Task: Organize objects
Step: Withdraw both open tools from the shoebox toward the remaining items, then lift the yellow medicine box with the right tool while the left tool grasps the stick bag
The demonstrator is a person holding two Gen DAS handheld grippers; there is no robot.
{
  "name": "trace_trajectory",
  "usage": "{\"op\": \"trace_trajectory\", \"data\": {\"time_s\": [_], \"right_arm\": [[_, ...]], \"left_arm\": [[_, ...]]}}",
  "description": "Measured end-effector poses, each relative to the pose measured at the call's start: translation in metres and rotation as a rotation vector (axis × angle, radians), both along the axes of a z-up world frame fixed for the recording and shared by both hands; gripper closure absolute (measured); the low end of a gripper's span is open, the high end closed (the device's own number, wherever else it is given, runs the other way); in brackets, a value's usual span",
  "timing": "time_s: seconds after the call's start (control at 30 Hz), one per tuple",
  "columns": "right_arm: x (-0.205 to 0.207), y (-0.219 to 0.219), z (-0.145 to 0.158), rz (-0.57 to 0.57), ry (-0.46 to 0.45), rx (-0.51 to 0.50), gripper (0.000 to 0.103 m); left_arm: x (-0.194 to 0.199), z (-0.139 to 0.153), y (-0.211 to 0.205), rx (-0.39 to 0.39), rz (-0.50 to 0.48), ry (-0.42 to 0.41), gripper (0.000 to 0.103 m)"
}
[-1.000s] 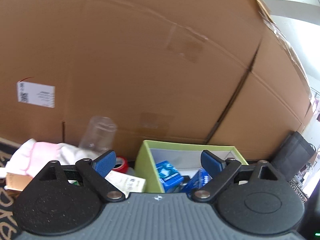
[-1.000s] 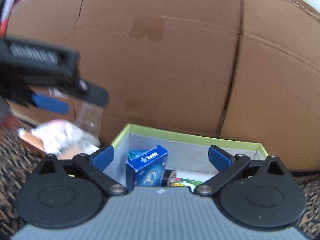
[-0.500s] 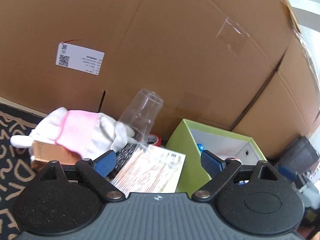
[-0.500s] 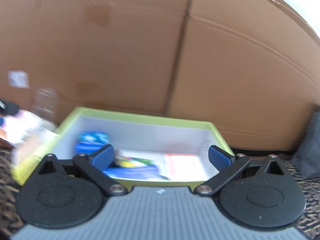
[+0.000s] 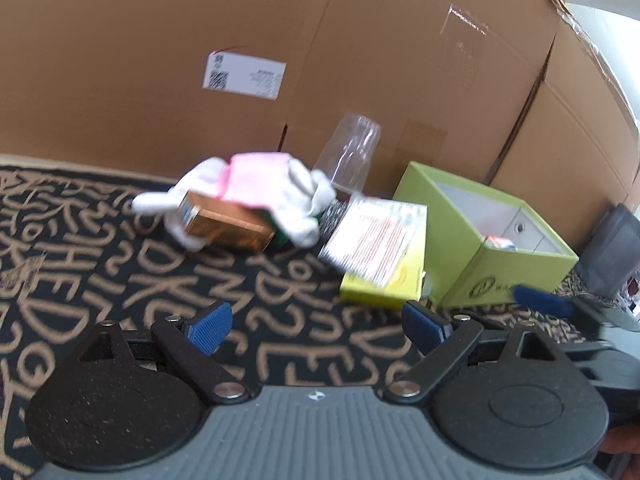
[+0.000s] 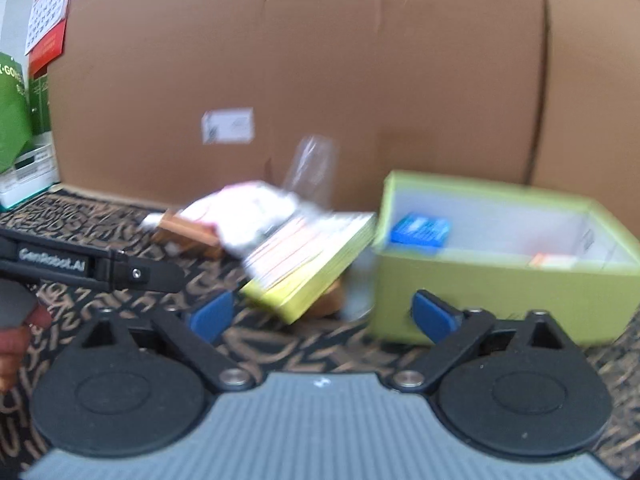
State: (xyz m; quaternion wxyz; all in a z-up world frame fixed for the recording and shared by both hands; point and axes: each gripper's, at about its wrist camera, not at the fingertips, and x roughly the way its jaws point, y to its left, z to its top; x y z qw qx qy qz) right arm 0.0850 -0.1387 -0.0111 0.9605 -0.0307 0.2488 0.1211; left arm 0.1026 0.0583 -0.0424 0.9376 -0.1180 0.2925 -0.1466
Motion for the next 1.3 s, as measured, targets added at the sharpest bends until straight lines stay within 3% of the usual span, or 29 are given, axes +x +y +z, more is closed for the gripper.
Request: {"op": "trace_trajectory", "data": {"time_s": [0.17, 0.4, 0.47, 0.53, 0.6, 0.8, 0.9, 0.97, 1.0, 1.13, 1.3], "right_arm": [[0.02, 0.015, -0.025, -0.009, 0.078, 0.073, 0.03], [0.055, 0.009, -0.041, -0.059, 0.148, 0.247, 0.044], [0.063, 0.006, -0.047, -0.051, 0.171, 0.289, 0.066], [0.063, 0.003, -0.048, -0.033, 0.176, 0.321, 0.074], [0.053, 0.003, -0.044, -0.012, 0.163, 0.299, 0.097], [0.004, -0.025, -0.032, -0.003, 0.162, 0.323, 0.097], [0.001, -0.033, -0.03, -0.003, 0.167, 0.299, 0.09], [0.005, -0.033, -0.031, -0.018, 0.166, 0.296, 0.061], [0.008, -0.033, -0.032, -0.025, 0.161, 0.303, 0.055], [0.028, -0.022, -0.04, -0.007, 0.176, 0.344, 0.054], [0.06, -0.01, -0.049, 0.011, 0.196, 0.423, 0.054]], "left_arm": [[-0.005, -0.002, 0.013, -0.024, 0.016, -0.007, 0.008], [0.0, -0.004, 0.015, -0.038, 0.002, -0.003, 0.008], [0.002, -0.003, 0.014, -0.038, -0.006, -0.005, 0.008], [0.004, -0.002, 0.011, -0.036, -0.014, -0.01, 0.008], [0.007, 0.0, 0.008, -0.029, -0.025, -0.017, 0.008], [0.023, 0.002, -0.018, -0.02, -0.091, -0.029, 0.008], [0.043, 0.004, -0.034, 0.005, -0.109, -0.045, 0.008], [0.058, 0.005, -0.041, 0.034, -0.108, -0.059, 0.008], [0.066, 0.005, -0.042, 0.048, -0.113, -0.065, 0.008], [0.101, 0.001, -0.043, 0.08, -0.117, -0.037, 0.009], [0.124, -0.008, -0.036, 0.048, -0.122, 0.019, 0.024]]}}
